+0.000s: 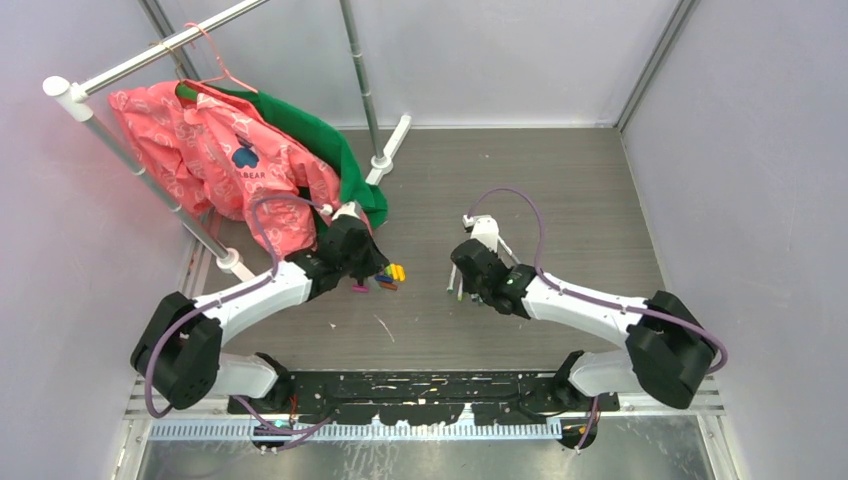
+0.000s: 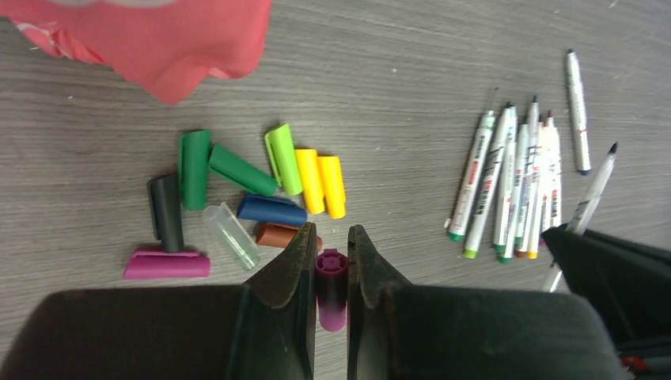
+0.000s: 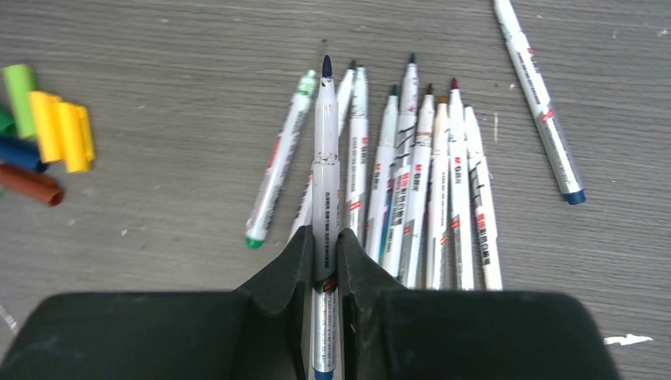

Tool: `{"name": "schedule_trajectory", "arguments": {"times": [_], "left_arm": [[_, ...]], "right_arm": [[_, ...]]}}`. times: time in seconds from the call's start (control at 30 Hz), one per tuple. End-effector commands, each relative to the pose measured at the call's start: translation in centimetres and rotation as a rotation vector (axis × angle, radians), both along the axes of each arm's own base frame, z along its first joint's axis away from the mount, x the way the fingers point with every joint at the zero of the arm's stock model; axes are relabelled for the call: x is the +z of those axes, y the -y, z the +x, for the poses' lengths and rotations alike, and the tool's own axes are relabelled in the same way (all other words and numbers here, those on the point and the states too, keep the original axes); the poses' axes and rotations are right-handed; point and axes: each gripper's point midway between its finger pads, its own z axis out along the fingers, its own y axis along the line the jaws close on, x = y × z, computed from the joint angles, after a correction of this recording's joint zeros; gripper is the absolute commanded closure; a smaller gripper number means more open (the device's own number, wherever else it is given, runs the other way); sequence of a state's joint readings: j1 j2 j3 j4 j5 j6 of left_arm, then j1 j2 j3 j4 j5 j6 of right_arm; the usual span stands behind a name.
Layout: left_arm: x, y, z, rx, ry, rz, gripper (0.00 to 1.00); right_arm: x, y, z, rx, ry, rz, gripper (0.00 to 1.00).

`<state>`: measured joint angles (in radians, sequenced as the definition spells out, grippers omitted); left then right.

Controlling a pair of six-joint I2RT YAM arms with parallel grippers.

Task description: Open the pen caps

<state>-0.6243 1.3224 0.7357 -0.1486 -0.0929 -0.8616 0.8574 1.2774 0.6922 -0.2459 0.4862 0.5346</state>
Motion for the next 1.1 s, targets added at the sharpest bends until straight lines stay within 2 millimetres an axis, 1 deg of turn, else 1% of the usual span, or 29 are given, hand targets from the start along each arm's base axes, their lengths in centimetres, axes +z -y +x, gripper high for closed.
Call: {"name": "schedule_trajectory", "arguments": {"times": [0.0, 0.13, 0.27, 0.4, 0.5, 0.63, 0.77, 0.87, 0.97, 1.07], "left_arm": [[-1.6, -1.4, -0.1, 0.031, -0.007, 0.111, 0.9], [-3.0, -1.4, -0.2, 0.042, -0.032, 0.124, 0.85], [-3.8, -1.6, -0.2, 0.05, -0.048, 0.141, 0.8], [-4.0, -1.8, -0.2, 0.059, -0.048, 0.152, 0.74], [-3.9, -1.9, -0.2, 0.062, -0.045, 0.155, 0.7], [-3.8, -2.1, -0.2, 0.067, -0.042, 0.157, 0.68], [-3.3, -2.2, -0.2, 0.074, -0.033, 0.151, 0.65], [-2.6, -2.3, -0.2, 0.078, -0.017, 0.14, 0.62], [-1.4, -2.6, -0.3, 0.09, 0.013, 0.129, 0.56], [-0.2, -3.0, -0.4, 0.101, 0.041, 0.122, 0.51]], "right_arm": [[1.3, -0.2, 2.8, -0.083, 0.04, 0.059, 0.96], [0.3, -0.3, 3.7, -0.092, 0.007, 0.062, 0.95], [-0.6, -0.8, 4.3, -0.089, -0.014, 0.061, 0.94], [-1.4, -1.1, 4.7, -0.09, -0.032, 0.051, 0.93], [-1.7, -1.1, 5.0, -0.095, -0.038, 0.048, 0.9], [-2.2, -1.0, 5.2, -0.104, -0.044, 0.038, 0.86], [-2.3, -0.9, 5.2, -0.107, -0.044, 0.031, 0.78], [-2.3, -0.9, 5.2, -0.103, -0.044, 0.031, 0.68], [-1.8, -1.0, 5.3, -0.1, -0.038, 0.034, 0.6], [-0.8, -0.8, 5.3, -0.1, -0.022, 0.041, 0.55]]}}
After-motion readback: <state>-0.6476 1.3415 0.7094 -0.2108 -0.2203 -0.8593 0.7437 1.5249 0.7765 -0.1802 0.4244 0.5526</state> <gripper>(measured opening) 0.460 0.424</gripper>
